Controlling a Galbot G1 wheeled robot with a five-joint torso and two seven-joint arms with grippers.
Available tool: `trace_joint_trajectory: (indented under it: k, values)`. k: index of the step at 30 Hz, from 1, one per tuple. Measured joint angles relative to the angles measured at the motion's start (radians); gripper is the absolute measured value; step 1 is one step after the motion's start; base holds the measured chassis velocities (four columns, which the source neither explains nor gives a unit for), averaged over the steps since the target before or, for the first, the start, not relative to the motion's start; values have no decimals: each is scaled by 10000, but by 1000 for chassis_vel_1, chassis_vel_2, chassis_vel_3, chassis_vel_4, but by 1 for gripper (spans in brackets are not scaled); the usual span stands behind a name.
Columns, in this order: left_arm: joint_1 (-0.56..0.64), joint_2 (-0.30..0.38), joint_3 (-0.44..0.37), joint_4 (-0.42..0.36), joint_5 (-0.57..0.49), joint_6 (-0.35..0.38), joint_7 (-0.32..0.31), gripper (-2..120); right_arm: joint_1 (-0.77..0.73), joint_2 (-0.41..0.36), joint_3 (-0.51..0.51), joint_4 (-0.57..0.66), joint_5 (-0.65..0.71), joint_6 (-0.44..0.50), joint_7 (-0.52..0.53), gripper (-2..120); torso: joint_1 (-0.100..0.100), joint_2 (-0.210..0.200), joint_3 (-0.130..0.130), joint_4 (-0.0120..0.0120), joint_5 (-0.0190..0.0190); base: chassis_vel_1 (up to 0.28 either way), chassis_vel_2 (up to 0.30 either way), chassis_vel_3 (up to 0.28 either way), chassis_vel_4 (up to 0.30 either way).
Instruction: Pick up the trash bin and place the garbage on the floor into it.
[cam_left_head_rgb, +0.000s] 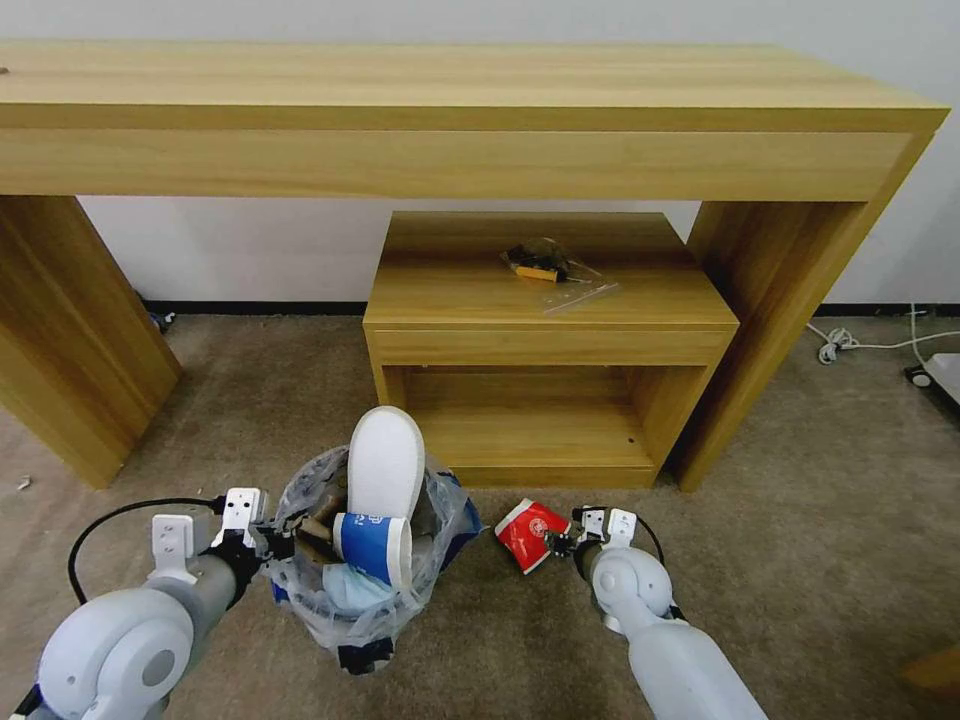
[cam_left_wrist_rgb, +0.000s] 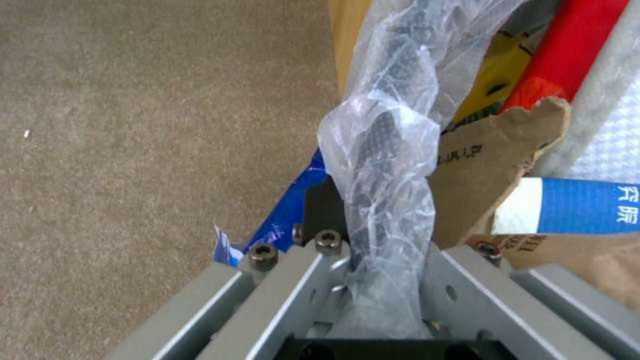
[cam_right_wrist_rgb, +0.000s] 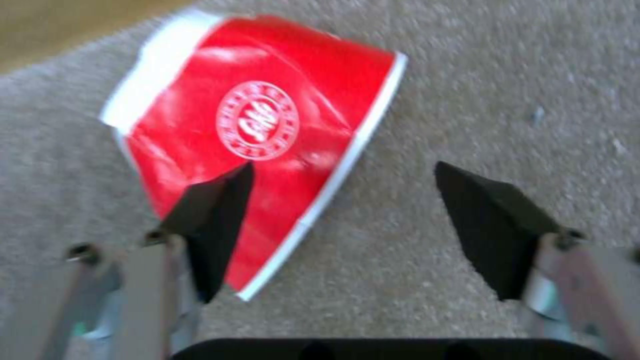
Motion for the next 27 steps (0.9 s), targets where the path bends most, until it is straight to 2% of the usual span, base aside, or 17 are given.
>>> trace_joint_trajectory:
  k: [1, 5, 7, 10, 13, 27]
  values:
    - [0, 0, 0, 0, 0, 0, 0, 0, 0, 0, 0, 0, 0, 0, 0, 76, 0, 0, 0, 0, 0, 0, 0, 0, 0]
    - [-19, 91, 1, 67, -45, 0, 0, 0, 221, 46, 25, -554, 63, 81, -182, 96, 0, 0, 0, -2, 0, 0, 0, 0, 0]
    - [-20, 108, 4, 85, -52, 0, 0, 0, 328, 79, 39, -790, 50, 175, -320, 99, 0, 0, 0, -1, 0, 0, 0, 0, 0]
    - [-12, 129, 7, 121, -53, 0, -2, 0, 486, 132, 110, -1164, -57, 320, -726, 100, 0, 0, 0, -1, 2, 0, 0, 0, 0]
    - [39, 180, 0, 156, -51, 0, -5, 0, 720, 125, 112, -1707, -294, 525, -1572, 100, 0, 0, 0, -1, 1, 0, 0, 0, 0]
    - [66, 231, 10, 99, -86, 0, -38, 0, 1197, 482, -103, -2607, -472, 913, -2339, 100, 0, 0, 0, -1, 0, 0, 0, 0, 0]
